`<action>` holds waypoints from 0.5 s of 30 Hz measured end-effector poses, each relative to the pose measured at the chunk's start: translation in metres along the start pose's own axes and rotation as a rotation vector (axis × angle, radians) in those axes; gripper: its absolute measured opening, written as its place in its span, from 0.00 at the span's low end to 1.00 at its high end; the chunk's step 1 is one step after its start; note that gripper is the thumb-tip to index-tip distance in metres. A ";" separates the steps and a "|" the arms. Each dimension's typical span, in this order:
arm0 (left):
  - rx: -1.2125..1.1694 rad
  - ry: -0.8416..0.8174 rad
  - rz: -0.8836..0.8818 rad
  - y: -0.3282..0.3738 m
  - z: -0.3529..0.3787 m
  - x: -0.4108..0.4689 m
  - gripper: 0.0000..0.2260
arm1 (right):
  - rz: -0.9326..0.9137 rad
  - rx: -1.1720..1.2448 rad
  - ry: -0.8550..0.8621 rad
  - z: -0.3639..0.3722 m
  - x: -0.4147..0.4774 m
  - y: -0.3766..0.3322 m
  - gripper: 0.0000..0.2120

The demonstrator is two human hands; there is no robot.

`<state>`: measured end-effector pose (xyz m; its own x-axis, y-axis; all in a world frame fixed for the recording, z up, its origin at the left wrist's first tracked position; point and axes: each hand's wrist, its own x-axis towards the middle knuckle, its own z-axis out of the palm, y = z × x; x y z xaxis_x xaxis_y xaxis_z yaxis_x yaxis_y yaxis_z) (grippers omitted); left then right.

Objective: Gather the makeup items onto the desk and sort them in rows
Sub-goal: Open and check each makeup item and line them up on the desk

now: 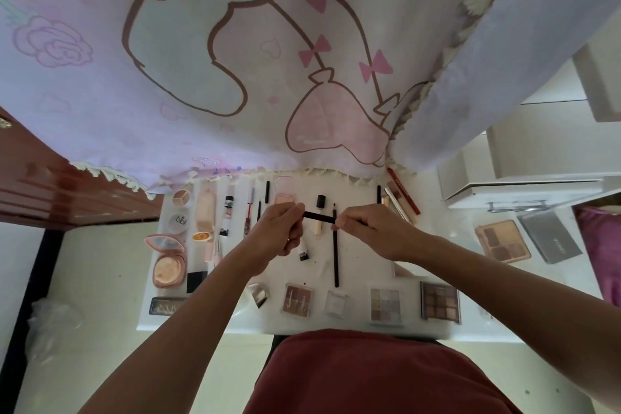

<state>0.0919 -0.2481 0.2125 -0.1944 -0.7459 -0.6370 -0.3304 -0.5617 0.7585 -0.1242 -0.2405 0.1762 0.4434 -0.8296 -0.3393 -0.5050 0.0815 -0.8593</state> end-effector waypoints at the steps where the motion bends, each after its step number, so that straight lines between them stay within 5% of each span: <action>1: 0.006 -0.005 0.005 0.000 -0.001 0.001 0.16 | 0.018 0.007 -0.001 0.000 0.000 0.002 0.12; 15: 0.472 -0.048 0.120 -0.027 0.013 0.015 0.03 | 0.112 0.016 -0.050 -0.014 0.006 0.022 0.10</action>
<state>0.0860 -0.2396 0.1807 -0.2958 -0.7717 -0.5630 -0.6833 -0.2410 0.6893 -0.1433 -0.2513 0.1609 0.4215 -0.7864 -0.4516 -0.5416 0.1811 -0.8209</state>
